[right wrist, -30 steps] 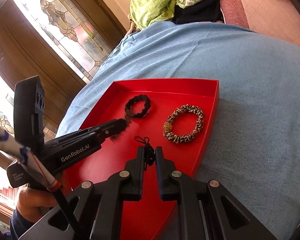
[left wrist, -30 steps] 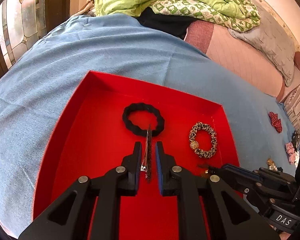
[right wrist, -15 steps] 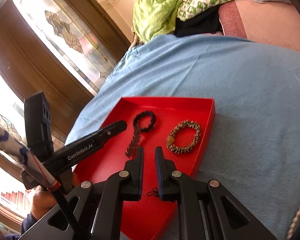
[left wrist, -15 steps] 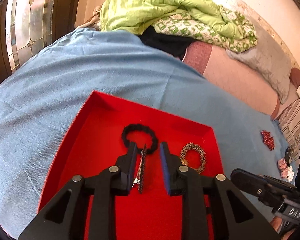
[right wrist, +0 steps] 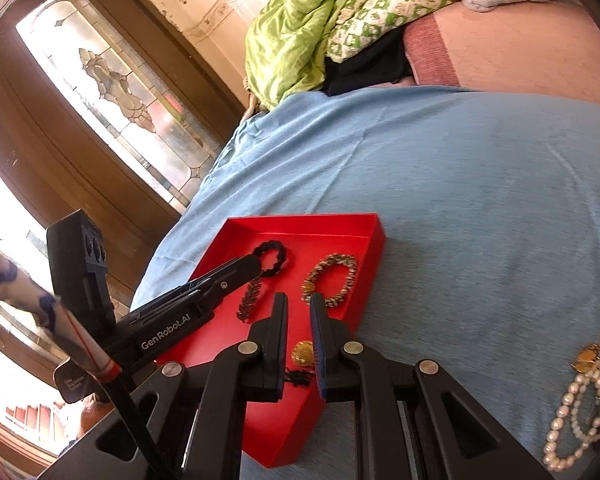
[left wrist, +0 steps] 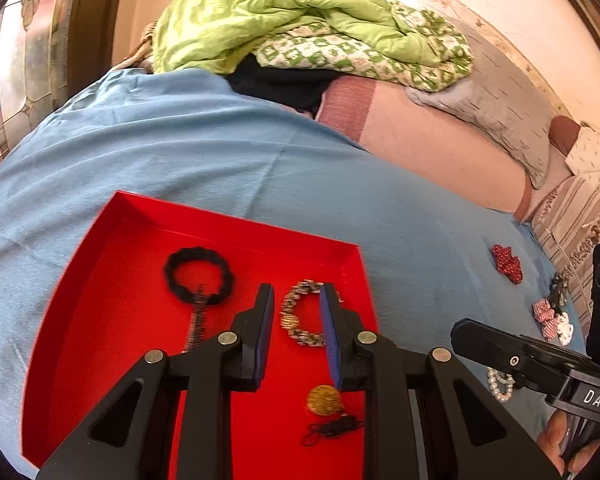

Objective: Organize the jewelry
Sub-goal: 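Grasp the pearl bracelet with the left tool while the right tool grasps a black beaded bracelet, then carry the pearl bracelet and black beaded bracelet with both tools over the red tray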

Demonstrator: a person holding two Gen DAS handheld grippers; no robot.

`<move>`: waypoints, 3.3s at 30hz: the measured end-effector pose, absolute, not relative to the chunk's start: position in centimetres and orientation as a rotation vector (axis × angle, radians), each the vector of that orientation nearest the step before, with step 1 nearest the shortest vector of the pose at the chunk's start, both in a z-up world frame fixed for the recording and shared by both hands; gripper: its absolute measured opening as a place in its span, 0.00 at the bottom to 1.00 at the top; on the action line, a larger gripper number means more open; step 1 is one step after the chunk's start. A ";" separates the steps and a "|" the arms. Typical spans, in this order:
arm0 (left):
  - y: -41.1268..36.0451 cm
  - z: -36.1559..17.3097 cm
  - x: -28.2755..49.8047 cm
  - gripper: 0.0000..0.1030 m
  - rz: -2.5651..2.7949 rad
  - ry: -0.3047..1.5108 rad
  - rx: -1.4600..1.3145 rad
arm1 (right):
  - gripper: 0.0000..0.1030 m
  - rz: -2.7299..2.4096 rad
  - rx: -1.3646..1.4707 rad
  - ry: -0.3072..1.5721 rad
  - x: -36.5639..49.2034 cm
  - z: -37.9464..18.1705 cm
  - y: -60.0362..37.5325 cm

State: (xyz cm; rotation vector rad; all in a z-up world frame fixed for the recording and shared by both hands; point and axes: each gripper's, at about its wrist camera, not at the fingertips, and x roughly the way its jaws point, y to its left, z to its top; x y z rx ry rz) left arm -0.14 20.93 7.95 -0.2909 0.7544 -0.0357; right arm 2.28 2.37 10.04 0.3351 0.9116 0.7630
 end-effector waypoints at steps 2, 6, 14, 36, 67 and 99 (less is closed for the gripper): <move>20.1 8.1 -0.1 0.22 -0.049 0.751 -0.284 | 0.12 0.748 0.346 0.914 2.2 9.9 1.5; 18.7 8.2 -0.1 0.22 -0.077 0.749 -0.273 | 0.12 0.718 0.365 0.920 2.1 9.8 -0.3; 14.4 8.2 -0.2 0.22 -0.167 0.763 -0.215 | 0.12 0.627 0.412 0.911 1.4 10.3 -5.4; -2.0 2.6 -1.2 0.25 -0.555 1.009 -0.069 | 0.12 0.222 0.487 0.997 -1.3 5.9 -22.9; -1.3 8.6 -2.5 0.09 -0.561 0.649 -0.029 | 0.06 0.167 0.319 0.943 -0.1 6.6 -21.7; 7.5 11.6 -3.9 0.09 -0.398 0.561 -0.102 | 0.07 0.409 0.309 0.802 -0.2 10.0 -12.4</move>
